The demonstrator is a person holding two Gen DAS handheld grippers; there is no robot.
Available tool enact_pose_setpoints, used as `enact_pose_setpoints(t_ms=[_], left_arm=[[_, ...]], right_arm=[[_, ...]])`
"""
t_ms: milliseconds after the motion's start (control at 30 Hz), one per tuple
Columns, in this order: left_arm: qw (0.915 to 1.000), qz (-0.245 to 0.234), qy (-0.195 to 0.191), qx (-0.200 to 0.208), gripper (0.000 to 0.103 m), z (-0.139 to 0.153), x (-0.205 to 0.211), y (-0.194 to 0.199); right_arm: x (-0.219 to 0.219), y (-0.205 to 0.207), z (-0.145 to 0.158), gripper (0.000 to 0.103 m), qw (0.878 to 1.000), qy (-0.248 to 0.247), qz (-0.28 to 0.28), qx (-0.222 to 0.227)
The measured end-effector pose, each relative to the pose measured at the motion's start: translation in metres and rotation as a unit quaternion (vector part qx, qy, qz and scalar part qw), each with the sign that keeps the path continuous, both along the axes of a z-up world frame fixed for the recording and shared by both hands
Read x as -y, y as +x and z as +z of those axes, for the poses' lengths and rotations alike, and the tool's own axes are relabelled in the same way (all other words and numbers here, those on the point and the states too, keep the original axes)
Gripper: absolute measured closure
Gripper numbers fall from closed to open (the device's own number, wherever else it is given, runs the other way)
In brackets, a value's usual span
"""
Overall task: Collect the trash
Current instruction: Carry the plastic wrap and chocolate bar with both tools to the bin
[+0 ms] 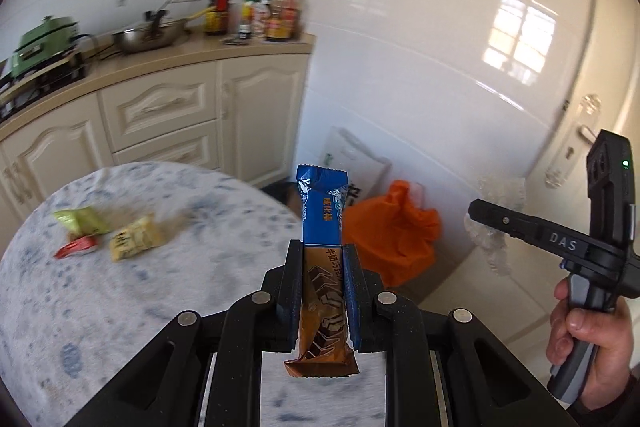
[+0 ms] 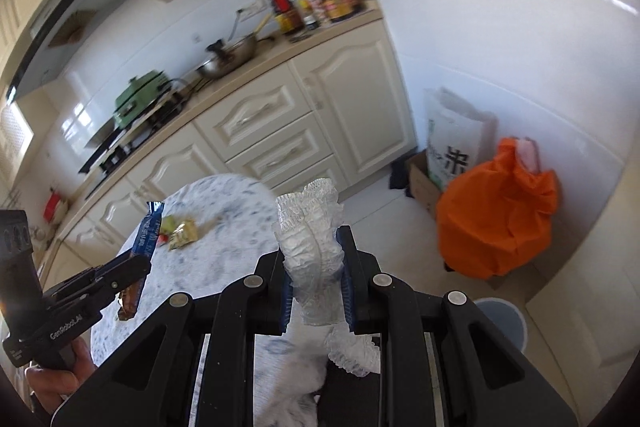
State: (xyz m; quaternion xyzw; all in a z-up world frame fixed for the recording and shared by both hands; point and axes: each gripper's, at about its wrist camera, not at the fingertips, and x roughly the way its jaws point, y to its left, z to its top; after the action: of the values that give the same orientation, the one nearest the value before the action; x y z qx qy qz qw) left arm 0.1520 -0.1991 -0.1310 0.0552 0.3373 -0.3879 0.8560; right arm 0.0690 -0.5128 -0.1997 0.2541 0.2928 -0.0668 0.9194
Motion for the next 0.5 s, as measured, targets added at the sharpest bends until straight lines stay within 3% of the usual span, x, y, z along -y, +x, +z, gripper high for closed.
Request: enact_pose_setpoints(t_ms=[300, 500], left_arm=[[0.9920, -0.113, 0.021, -0.054, 0.088, -0.024, 0.117, -0.023], [0.9817, -0.160, 0.052, -0.090, 0.088, -0.058, 0.192, -0.032]], right_arm=[[0.069, -0.056, -0.036, 0.084, 0.994, 0.018, -0.096, -0.039], [0.112, -0.076, -0.084, 0.084, 0.985, 0.054, -0.143, -0.083]])
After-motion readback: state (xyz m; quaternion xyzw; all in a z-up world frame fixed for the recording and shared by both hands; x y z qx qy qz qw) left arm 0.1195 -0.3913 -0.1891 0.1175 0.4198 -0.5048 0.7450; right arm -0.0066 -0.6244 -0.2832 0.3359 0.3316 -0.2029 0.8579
